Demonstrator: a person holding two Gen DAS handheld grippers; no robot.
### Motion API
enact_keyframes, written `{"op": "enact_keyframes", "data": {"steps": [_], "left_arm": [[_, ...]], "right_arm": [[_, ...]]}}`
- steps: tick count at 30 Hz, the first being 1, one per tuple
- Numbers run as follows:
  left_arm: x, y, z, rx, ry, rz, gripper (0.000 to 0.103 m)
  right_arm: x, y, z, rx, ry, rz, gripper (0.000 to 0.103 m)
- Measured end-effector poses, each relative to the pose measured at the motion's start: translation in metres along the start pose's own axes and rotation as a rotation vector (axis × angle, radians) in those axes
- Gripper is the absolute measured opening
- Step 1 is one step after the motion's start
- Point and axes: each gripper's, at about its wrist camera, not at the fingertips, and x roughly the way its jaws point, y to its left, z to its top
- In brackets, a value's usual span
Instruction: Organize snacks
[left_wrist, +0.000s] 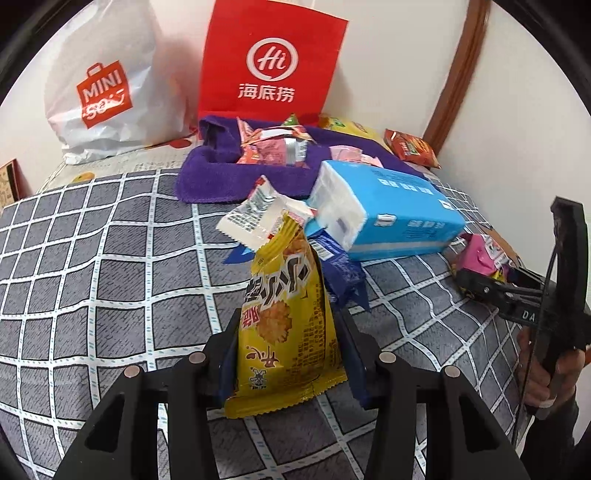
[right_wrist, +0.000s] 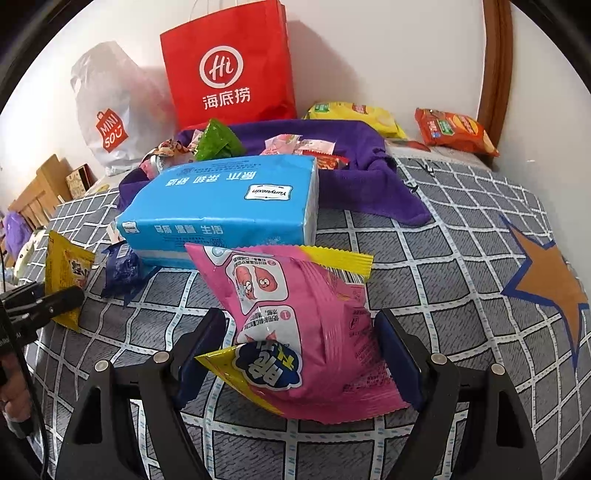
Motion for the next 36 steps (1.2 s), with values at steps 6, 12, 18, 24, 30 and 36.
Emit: {"op": "enact_keyframes", "data": {"steps": [6, 12, 18, 24, 30, 36], "left_arm": [[-0.001, 0.002, 0.001, -0.014, 0.005, -0.04, 0.045], [-0.008, 0.009, 0.001, -0.062, 0.026, -0.058, 0.044], [-0.039, 0.001, 0.01, -0.048, -0.002, -0.08, 0.044], [-0.054, -0.002, 0.022, -0.055, -0.02, -0.08, 0.044], [-0.062, -0.007, 0.034, -0.052, -0.034, -0.082, 0.044], [-0.065, -0.013, 0.04, -0.045, -0.037, -0.093, 0.044]], "right_arm": [[-0.009, 0.0, 0.002, 0.042, 0.013, -0.006, 0.08], [-0.033, 0.008, 0.008, 0.025, -0.033, 0.003, 0.076], [-0.052, 0.019, 0.017, -0.028, -0.074, -0.003, 0.07], [-0.055, 0.024, 0.022, -0.038, -0.079, 0.018, 0.068], [-0.073, 0.025, 0.03, -0.049, -0.126, 0.02, 0.068], [-0.083, 0.026, 0.036, -0.061, -0.153, 0.024, 0.068]]}}
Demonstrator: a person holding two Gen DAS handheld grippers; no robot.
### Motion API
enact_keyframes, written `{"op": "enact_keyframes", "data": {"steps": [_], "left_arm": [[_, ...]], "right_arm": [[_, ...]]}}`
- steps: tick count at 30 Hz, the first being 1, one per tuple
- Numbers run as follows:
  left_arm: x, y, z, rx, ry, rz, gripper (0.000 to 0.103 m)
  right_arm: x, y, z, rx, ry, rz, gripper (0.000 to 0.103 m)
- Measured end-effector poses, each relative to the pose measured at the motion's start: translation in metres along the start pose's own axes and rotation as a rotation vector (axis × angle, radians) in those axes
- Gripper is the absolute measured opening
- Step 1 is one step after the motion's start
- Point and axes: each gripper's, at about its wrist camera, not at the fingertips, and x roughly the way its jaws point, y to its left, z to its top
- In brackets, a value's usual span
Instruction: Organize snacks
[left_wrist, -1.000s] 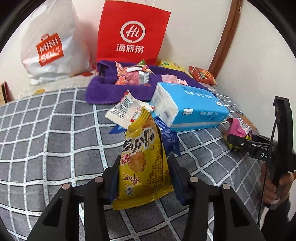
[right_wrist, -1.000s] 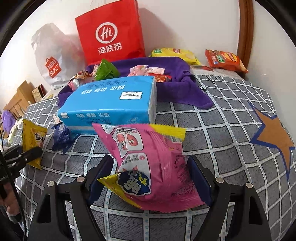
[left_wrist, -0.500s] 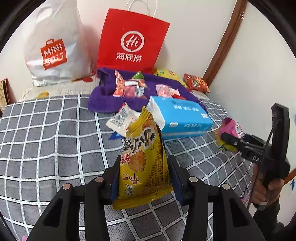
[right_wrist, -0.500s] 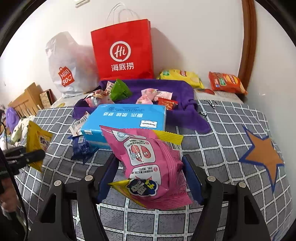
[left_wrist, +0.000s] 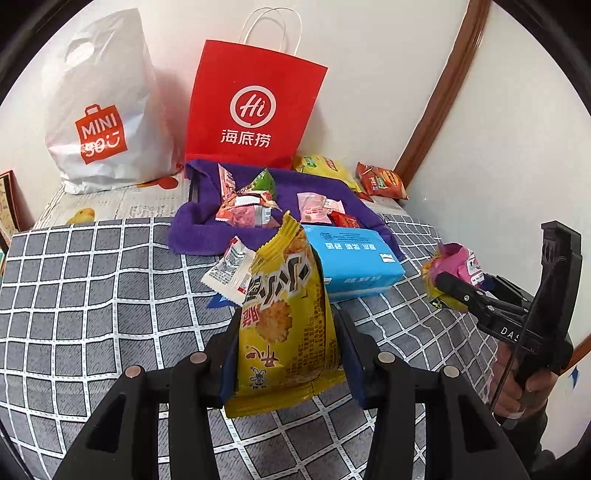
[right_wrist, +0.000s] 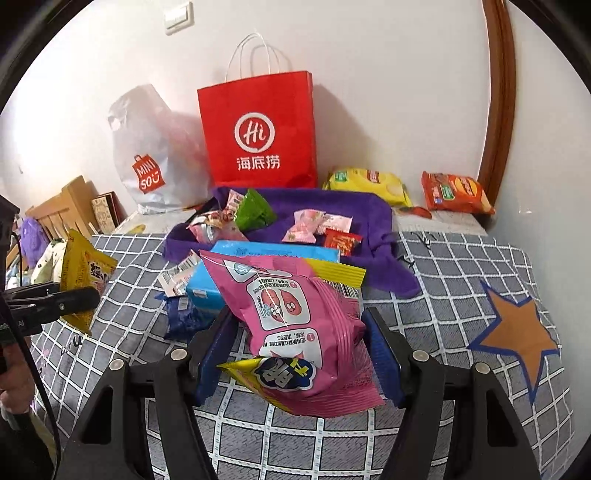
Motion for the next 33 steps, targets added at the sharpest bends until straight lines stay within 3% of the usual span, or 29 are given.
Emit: {"op": "enact_keyframes", "data": {"steps": [20, 33], "left_arm": [[-0.003, -0.005, 0.018, -0.001, 0.012, -0.028, 0.044], [-0.002, -0.011, 0.053, 0.015, 0.019, -0.026, 0.044]], "right_arm": [[-0.002, -0.001, 0.016, -0.002, -0.016, 0.0, 0.068], [0.003, -0.003, 0.053, -0.012, -0.033, -0.023, 0.068]]}}
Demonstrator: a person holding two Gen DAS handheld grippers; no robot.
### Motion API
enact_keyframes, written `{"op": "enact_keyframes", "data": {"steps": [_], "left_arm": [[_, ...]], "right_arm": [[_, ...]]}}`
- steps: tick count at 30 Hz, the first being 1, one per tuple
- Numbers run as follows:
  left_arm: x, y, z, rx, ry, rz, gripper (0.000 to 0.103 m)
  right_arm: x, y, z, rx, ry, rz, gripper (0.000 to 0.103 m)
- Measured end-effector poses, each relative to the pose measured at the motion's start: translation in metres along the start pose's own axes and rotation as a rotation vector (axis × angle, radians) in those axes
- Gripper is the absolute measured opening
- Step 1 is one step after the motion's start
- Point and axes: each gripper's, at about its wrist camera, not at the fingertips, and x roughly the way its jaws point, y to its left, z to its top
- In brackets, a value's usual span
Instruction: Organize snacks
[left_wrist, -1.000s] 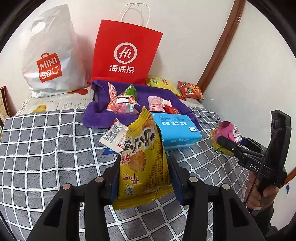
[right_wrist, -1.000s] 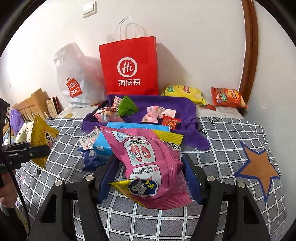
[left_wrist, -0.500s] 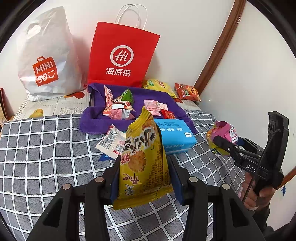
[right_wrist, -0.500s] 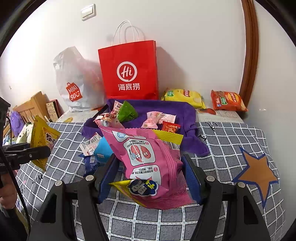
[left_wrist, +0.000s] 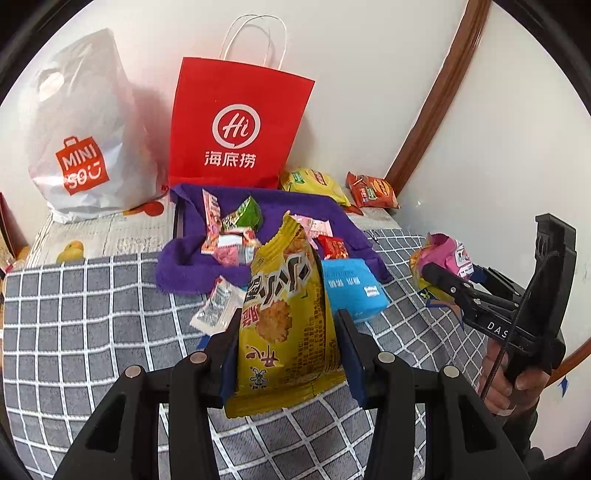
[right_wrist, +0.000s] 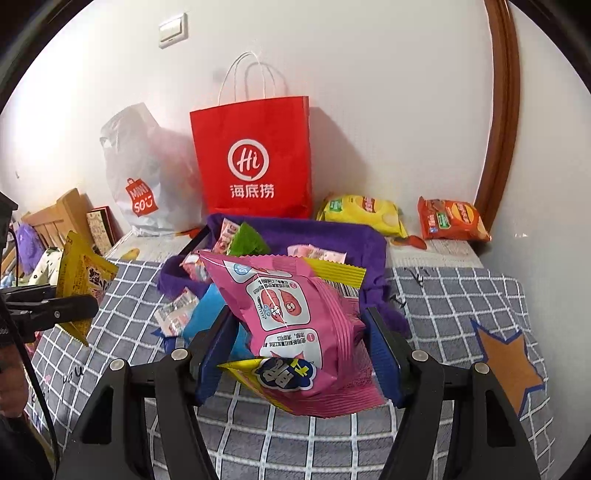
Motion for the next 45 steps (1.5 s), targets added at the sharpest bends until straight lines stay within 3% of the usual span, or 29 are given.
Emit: {"op": "enact_keyframes", "data": {"steps": [18, 30, 36, 39, 45], "left_arm": [[0.011, 0.015, 0.093, -0.004, -0.02, 0.041, 0.044], [0.058, 0.025, 0.141, -0.044, -0.001, 0.024, 0.045], [0.094, 0.027, 0.154, -0.054, 0.04, -0.002, 0.045], [0.113, 0.032, 0.154, -0.059, 0.066, -0.013, 0.044], [0.145, 0.045, 0.15, -0.064, 0.135, 0.013, 0.044]], "right_arm": [[0.041, 0.005, 0.092, -0.037, -0.051, 0.017, 0.067], [0.1, -0.009, 0.135, 0.01, -0.025, 0.037, 0.067], [0.129, -0.016, 0.133, 0.026, 0.014, 0.062, 0.067], [0.15, -0.018, 0.127, 0.005, 0.074, 0.067, 0.067], [0.177, -0.023, 0.116, -0.042, 0.15, 0.086, 0.067]]}}
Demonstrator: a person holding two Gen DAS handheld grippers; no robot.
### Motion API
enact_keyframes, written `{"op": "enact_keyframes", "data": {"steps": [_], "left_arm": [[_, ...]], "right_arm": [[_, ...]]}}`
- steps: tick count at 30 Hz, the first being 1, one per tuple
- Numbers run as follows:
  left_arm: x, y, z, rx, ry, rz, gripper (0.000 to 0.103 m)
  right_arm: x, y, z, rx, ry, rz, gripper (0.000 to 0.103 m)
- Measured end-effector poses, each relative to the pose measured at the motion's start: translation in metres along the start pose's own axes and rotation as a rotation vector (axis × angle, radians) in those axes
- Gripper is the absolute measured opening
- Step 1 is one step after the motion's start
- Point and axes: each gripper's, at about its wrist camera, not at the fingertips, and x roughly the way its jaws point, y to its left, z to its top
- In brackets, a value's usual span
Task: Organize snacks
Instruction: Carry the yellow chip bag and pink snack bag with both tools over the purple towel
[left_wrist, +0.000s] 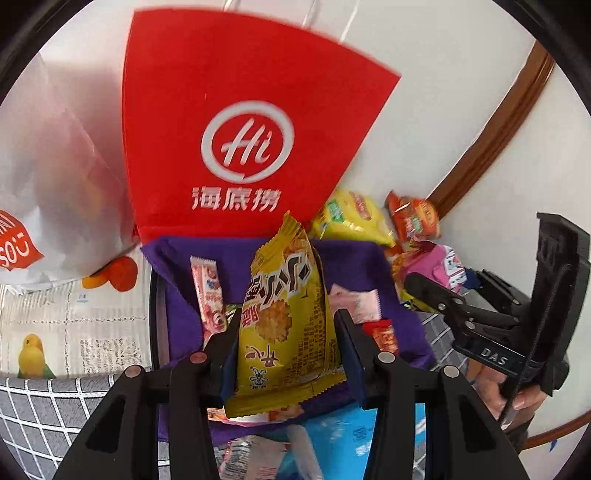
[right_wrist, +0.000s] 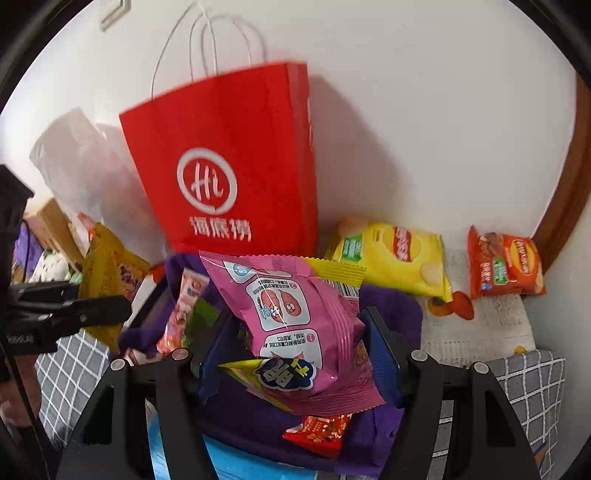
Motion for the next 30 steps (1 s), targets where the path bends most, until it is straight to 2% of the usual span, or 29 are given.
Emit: {"op": "enact_keyframes", "data": {"steps": [4, 9, 30], "left_arm": [[0.01, 0.006, -0.002, -0.006, 0.026, 0.017, 0.045], [0.019, 0.007, -0.004, -0.01, 0.052, 0.021, 0.045], [0.046, 0.001, -0.009, -0.008, 0.149, -0.017, 0.045]], "right_arm": [[0.017, 0.002, -0.008, -0.053, 0.046, -0.013, 0.067], [0.029, -0.004, -0.012, -0.037, 0.092, 0.0, 0.067], [0.052, -0.01, -0.015, -0.009, 0.169, 0.013, 0.067]]}}
